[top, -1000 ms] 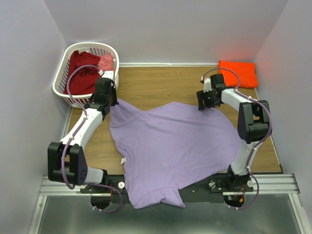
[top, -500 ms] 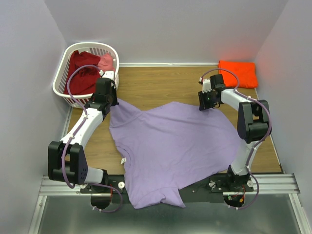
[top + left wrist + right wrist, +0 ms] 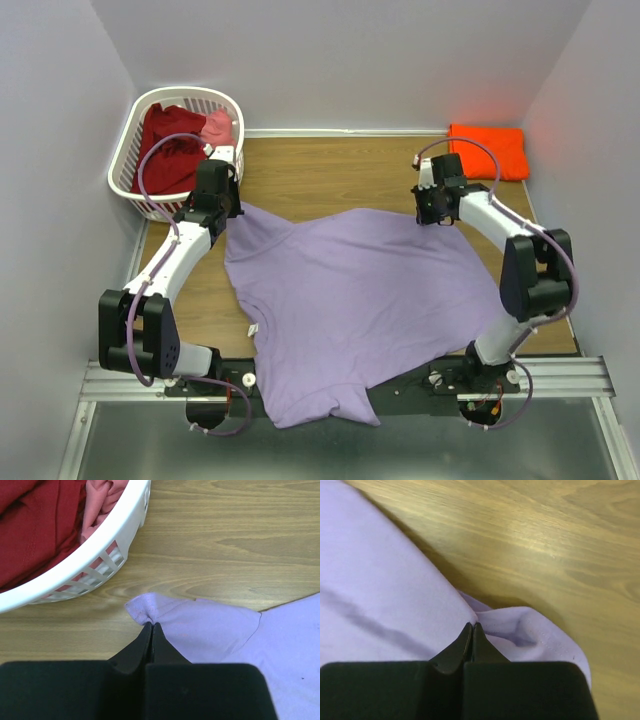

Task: Fold and stack the t-shirts
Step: Flatten the tshirt out

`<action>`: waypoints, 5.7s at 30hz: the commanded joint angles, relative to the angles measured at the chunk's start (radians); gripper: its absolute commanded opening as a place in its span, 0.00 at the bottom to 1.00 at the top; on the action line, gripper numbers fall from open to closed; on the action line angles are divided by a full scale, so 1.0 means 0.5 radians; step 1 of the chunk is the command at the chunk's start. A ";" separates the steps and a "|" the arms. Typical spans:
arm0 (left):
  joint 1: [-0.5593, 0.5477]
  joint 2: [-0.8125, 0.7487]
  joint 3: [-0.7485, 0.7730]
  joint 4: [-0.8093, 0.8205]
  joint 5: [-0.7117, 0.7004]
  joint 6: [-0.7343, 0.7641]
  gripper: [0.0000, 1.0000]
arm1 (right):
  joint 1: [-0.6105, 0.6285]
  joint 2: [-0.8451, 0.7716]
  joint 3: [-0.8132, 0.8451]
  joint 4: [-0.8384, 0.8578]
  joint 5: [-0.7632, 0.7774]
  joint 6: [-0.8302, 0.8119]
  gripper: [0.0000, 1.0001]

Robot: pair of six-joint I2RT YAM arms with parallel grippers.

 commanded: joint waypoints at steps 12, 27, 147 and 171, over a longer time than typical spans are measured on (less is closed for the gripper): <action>0.006 -0.036 0.003 0.006 0.013 0.022 0.00 | 0.780 -0.886 -0.740 -0.215 0.664 0.998 0.01; 0.006 -0.017 0.000 0.009 0.013 0.022 0.00 | 1.160 -1.278 -1.146 -0.371 0.133 1.729 0.41; -0.055 1.047 1.218 0.016 0.013 0.035 0.00 | -0.312 0.559 0.486 0.095 0.379 0.796 0.24; -0.067 1.167 1.283 -0.018 -0.027 0.053 0.00 | -0.331 1.081 1.045 0.135 0.394 0.364 0.53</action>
